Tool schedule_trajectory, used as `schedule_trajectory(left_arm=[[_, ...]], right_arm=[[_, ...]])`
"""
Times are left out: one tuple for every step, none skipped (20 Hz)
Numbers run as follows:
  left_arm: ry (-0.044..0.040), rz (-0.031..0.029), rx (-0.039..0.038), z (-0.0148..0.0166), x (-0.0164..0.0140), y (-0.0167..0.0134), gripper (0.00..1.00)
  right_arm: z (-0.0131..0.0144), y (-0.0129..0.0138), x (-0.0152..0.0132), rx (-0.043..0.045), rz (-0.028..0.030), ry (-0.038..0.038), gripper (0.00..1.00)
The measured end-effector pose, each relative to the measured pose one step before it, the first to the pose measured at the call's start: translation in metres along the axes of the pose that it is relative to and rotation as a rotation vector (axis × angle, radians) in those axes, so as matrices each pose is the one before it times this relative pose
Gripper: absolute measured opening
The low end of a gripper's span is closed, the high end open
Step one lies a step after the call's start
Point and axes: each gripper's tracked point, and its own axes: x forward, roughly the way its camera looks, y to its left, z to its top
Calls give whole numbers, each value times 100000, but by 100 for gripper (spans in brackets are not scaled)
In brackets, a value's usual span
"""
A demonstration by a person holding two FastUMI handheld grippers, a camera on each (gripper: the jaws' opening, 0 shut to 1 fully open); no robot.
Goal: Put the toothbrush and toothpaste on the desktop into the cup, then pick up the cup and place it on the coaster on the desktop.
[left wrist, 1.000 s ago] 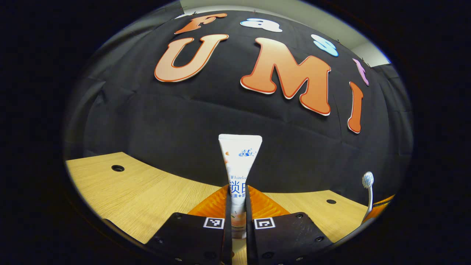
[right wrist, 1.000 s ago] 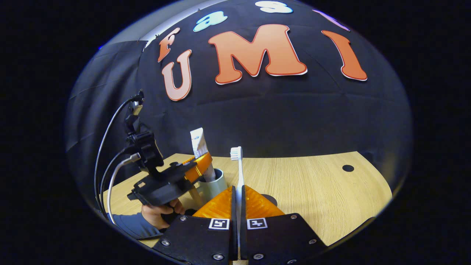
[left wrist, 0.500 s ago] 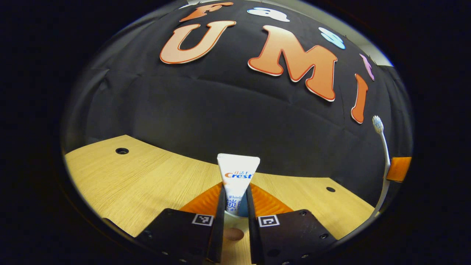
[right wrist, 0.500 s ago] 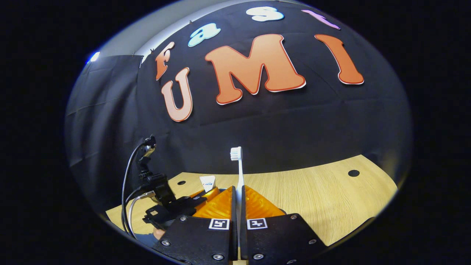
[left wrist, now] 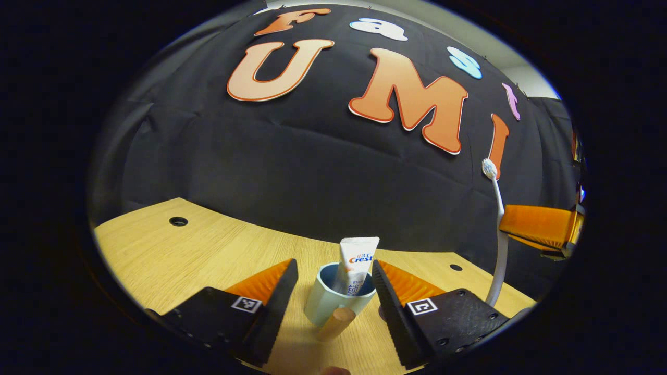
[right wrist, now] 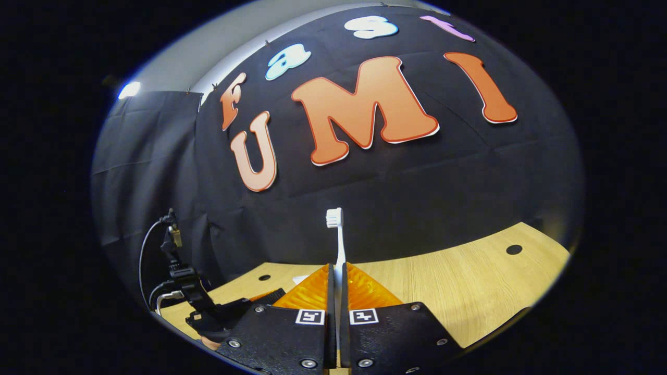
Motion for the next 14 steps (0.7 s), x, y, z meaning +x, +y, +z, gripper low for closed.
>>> schedule_trajectory(left_arm=[[-825, 236, 521, 379, -376, 480, 92], [-628, 821, 188, 321, -422, 434, 93], [-4, -304, 313, 55, -556, 271, 93], [1148, -208, 485, -183, -528, 183, 94], [487, -297, 774, -79, -360, 250, 94], [147, 70, 1424, 133, -447, 313, 95], [-124, 285, 999, -30, -332, 437, 95], [-211, 236, 481, 159, -307, 503, 95], [-323, -95, -152, 28, -99, 446, 95], [704, -1340, 513, -471, -152, -83, 95], [1277, 315, 1211, -453, -21, 313, 95], [990, 28, 1016, -328, 40, 379, 95], [944, -116, 267, -374, 0, 242, 95], [783, -259, -484, -382, 59, 185, 95]], right_arm=[[510, 180, 469, -3, 489, -2374, 3], [456, 70, 405, -368, 171, -2343, 3], [334, 16, 447, -74, -203, -2166, 3], [370, 95, 397, 902, 92, -2175, 3], [388, 237, 525, 2107, 716, -2382, 3], [170, 290, 637, 2264, 517, -1313, 3], [38, 50, 676, 1874, -229, -1108, 3], [-74, 68, 619, 1072, -80, -482, 3], [-111, 75, 562, 333, -221, -529, 3], [-133, 4, 545, -164, -212, -544, 3], [-177, 150, 516, -207, 112, -929, 3], [-126, 48, 478, -630, -44, -1331, 3], [-216, -68, 579, -1204, -297, -737, 3], [-433, -244, 594, -902, -640, -464, 3]])
